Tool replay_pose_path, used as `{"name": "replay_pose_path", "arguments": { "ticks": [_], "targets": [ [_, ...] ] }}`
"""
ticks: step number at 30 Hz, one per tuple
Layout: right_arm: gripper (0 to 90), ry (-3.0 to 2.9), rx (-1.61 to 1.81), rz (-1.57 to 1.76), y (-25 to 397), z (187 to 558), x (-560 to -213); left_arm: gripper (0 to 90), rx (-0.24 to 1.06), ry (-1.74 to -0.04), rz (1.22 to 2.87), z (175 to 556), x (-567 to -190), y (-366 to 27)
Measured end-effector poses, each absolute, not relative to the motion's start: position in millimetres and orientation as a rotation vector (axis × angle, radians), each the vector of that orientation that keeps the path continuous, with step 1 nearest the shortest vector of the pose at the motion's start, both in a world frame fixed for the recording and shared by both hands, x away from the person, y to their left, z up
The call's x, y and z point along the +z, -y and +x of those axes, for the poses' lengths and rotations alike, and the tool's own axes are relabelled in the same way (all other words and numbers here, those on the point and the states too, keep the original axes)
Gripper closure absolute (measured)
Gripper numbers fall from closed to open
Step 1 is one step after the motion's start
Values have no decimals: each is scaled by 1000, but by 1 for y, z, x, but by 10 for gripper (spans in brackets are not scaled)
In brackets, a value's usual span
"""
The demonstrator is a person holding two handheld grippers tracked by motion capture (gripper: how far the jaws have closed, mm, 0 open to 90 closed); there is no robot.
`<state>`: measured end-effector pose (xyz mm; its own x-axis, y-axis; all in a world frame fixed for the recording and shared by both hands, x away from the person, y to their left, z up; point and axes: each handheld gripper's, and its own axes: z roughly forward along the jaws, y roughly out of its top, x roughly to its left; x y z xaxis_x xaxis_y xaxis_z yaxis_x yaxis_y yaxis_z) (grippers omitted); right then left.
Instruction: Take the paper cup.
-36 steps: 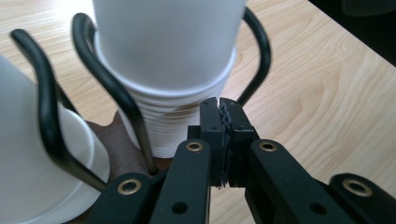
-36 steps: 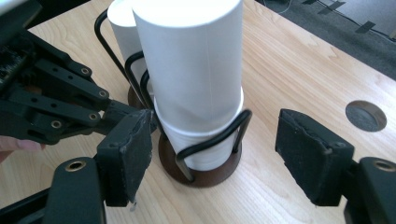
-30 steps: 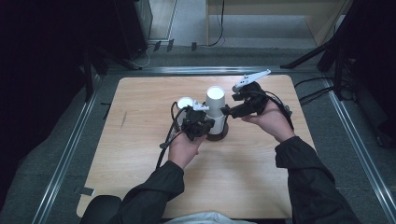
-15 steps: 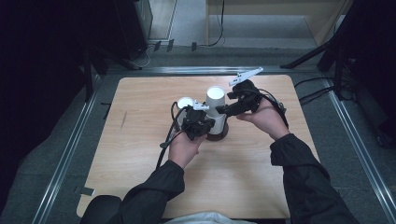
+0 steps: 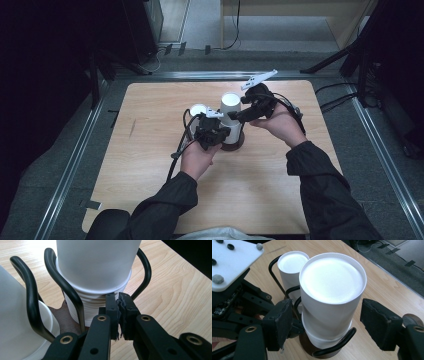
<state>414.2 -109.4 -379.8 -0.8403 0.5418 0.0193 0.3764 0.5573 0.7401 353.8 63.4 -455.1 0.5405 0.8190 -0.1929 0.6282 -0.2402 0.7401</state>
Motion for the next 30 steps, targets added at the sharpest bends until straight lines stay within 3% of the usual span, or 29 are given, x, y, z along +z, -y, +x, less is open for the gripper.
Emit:
{"name": "replay_pose_path", "arguments": {
  "ticks": [23,30],
  "targets": [
    [251,-2629,1074,775,93,424,-372,867,288,-1177,1969,354,-455,-64],
    [300,-2673,966,760,86,429,-364,868,287,-1176,1969,355,-455,-65]
  ]
}}
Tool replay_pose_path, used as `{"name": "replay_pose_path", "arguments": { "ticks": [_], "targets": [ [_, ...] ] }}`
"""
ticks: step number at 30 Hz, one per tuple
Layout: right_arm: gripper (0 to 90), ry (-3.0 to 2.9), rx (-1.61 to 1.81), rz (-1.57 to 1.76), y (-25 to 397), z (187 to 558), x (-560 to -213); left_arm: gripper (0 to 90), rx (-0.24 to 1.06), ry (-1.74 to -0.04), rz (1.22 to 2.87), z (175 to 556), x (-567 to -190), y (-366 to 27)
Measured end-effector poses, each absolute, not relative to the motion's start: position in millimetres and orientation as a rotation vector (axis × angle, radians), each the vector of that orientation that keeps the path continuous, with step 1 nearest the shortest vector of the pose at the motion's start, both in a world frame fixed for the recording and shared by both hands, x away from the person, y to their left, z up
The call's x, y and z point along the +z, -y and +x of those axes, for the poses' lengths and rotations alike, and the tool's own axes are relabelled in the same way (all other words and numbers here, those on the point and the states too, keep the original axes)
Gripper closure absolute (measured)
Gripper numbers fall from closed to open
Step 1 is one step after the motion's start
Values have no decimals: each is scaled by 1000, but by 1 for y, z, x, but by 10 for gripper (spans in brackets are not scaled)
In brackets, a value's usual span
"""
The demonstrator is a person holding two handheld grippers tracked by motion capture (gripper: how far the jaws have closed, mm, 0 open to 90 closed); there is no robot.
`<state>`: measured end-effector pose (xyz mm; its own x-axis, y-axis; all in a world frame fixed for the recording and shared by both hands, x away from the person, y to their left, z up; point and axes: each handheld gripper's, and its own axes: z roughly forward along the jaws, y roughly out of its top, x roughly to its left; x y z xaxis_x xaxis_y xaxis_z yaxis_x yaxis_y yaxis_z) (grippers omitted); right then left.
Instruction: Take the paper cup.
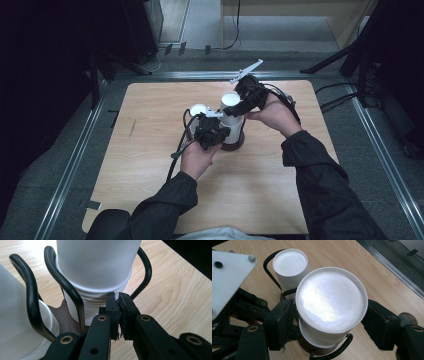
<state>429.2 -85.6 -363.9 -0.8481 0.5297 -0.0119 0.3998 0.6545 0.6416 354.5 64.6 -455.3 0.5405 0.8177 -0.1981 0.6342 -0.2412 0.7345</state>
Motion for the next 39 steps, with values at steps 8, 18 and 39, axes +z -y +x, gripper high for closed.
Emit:
{"name": "replay_pose_path", "arguments": {
  "ticks": [8,18,39],
  "targets": [
    [338,-2658,938,738,84,428,-355,868,285,-1178,1966,354,-455,-64],
    [339,-2662,979,734,87,427,-336,859,280,-1175,1965,355,-455,-65],
    [341,-2623,1101,796,111,417,-293,850,266,-1171,1966,356,-456,-66]
  ]
}}
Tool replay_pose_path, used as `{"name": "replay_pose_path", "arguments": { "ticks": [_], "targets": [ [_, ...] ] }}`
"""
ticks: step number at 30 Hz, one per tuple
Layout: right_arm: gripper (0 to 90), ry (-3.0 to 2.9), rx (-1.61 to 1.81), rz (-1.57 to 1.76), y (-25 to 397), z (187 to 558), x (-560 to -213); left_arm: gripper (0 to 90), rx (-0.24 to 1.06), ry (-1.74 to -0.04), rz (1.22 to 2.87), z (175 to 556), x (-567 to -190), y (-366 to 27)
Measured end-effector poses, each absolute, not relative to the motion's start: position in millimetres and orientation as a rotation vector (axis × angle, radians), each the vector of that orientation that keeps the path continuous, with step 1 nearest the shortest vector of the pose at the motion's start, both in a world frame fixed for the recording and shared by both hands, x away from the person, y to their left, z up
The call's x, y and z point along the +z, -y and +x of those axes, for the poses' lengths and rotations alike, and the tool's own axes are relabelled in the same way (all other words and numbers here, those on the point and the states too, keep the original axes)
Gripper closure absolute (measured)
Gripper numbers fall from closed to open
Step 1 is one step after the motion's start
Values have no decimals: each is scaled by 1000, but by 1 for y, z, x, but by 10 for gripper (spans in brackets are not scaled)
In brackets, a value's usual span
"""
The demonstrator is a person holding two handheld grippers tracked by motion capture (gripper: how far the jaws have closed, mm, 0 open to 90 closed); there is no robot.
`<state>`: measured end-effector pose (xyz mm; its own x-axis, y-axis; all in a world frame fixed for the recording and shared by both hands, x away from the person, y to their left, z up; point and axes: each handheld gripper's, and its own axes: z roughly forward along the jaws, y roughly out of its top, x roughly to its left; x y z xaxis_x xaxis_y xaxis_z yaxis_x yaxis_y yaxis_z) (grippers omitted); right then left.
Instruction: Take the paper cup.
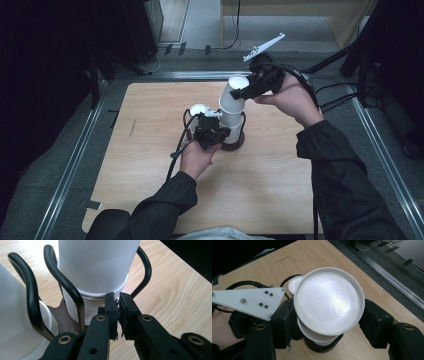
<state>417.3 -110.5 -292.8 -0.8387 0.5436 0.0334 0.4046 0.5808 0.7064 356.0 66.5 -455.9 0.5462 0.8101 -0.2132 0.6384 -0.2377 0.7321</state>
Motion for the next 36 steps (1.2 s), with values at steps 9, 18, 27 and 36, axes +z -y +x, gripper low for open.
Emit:
{"name": "replay_pose_path", "arguments": {
  "ticks": [9,18,27,36],
  "targets": [
    [341,-2630,1089,788,126,407,-278,847,262,-1171,1978,356,-456,-67],
    [341,-2644,1073,751,137,394,-282,832,260,-1174,1966,355,-454,-68],
    [341,-2644,1093,770,154,383,-297,792,242,-1157,1968,354,-454,-68],
    [341,-2653,1086,774,171,370,-304,720,194,-1098,1976,348,-445,-74]
  ]
}}
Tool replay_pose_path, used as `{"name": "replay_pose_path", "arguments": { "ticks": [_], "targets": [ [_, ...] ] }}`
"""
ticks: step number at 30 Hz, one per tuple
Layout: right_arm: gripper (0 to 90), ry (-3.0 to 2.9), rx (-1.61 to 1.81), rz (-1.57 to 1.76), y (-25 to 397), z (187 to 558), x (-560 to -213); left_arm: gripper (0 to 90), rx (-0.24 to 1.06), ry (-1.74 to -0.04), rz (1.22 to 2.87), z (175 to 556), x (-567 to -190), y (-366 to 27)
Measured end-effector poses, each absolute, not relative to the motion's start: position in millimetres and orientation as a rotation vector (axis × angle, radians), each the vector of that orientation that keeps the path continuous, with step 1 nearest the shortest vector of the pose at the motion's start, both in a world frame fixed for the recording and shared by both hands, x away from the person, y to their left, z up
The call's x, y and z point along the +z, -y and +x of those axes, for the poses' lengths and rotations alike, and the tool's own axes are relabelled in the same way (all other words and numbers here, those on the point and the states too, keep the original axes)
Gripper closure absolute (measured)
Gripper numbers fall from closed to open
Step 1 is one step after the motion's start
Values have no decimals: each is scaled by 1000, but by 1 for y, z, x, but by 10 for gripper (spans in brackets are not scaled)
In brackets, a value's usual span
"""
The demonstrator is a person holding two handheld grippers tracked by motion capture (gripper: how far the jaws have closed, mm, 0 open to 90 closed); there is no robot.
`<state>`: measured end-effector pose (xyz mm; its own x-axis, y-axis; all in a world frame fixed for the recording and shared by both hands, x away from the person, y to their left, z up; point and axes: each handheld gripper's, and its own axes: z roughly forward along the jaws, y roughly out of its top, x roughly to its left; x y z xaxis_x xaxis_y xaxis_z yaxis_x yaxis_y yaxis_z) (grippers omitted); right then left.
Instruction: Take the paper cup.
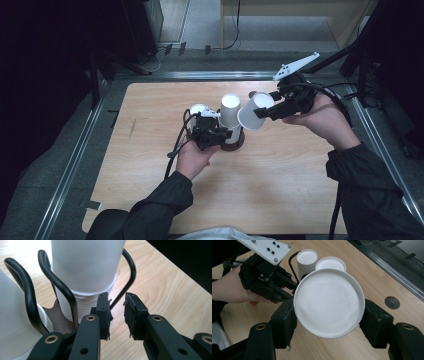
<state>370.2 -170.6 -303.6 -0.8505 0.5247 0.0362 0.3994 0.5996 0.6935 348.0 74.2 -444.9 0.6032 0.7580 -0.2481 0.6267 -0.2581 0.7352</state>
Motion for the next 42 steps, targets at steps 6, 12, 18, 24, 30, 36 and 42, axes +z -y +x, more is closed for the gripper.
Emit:
{"name": "replay_pose_path", "arguments": {
  "ticks": [6,12,18,24,30,36,42],
  "targets": [
    [342,-2675,1063,759,176,363,-313,665,168,-1041,2004,341,-438,-80],
    [341,-2696,1059,750,181,355,-325,550,138,-977,2029,335,-434,-89],
    [342,-2709,1068,733,182,349,-332,495,88,-928,2035,332,-435,-103],
    [341,-2729,1079,718,185,345,-347,414,80,-831,2031,326,-436,-117],
    [342,-2753,1082,725,186,340,-359,372,77,-782,2040,323,-438,-123],
    [341,-2763,1084,728,186,338,-370,346,80,-737,2049,320,-443,-128],
    [341,-2790,1095,715,186,336,-390,325,81,-695,2081,319,-448,-132]
  ]
}}
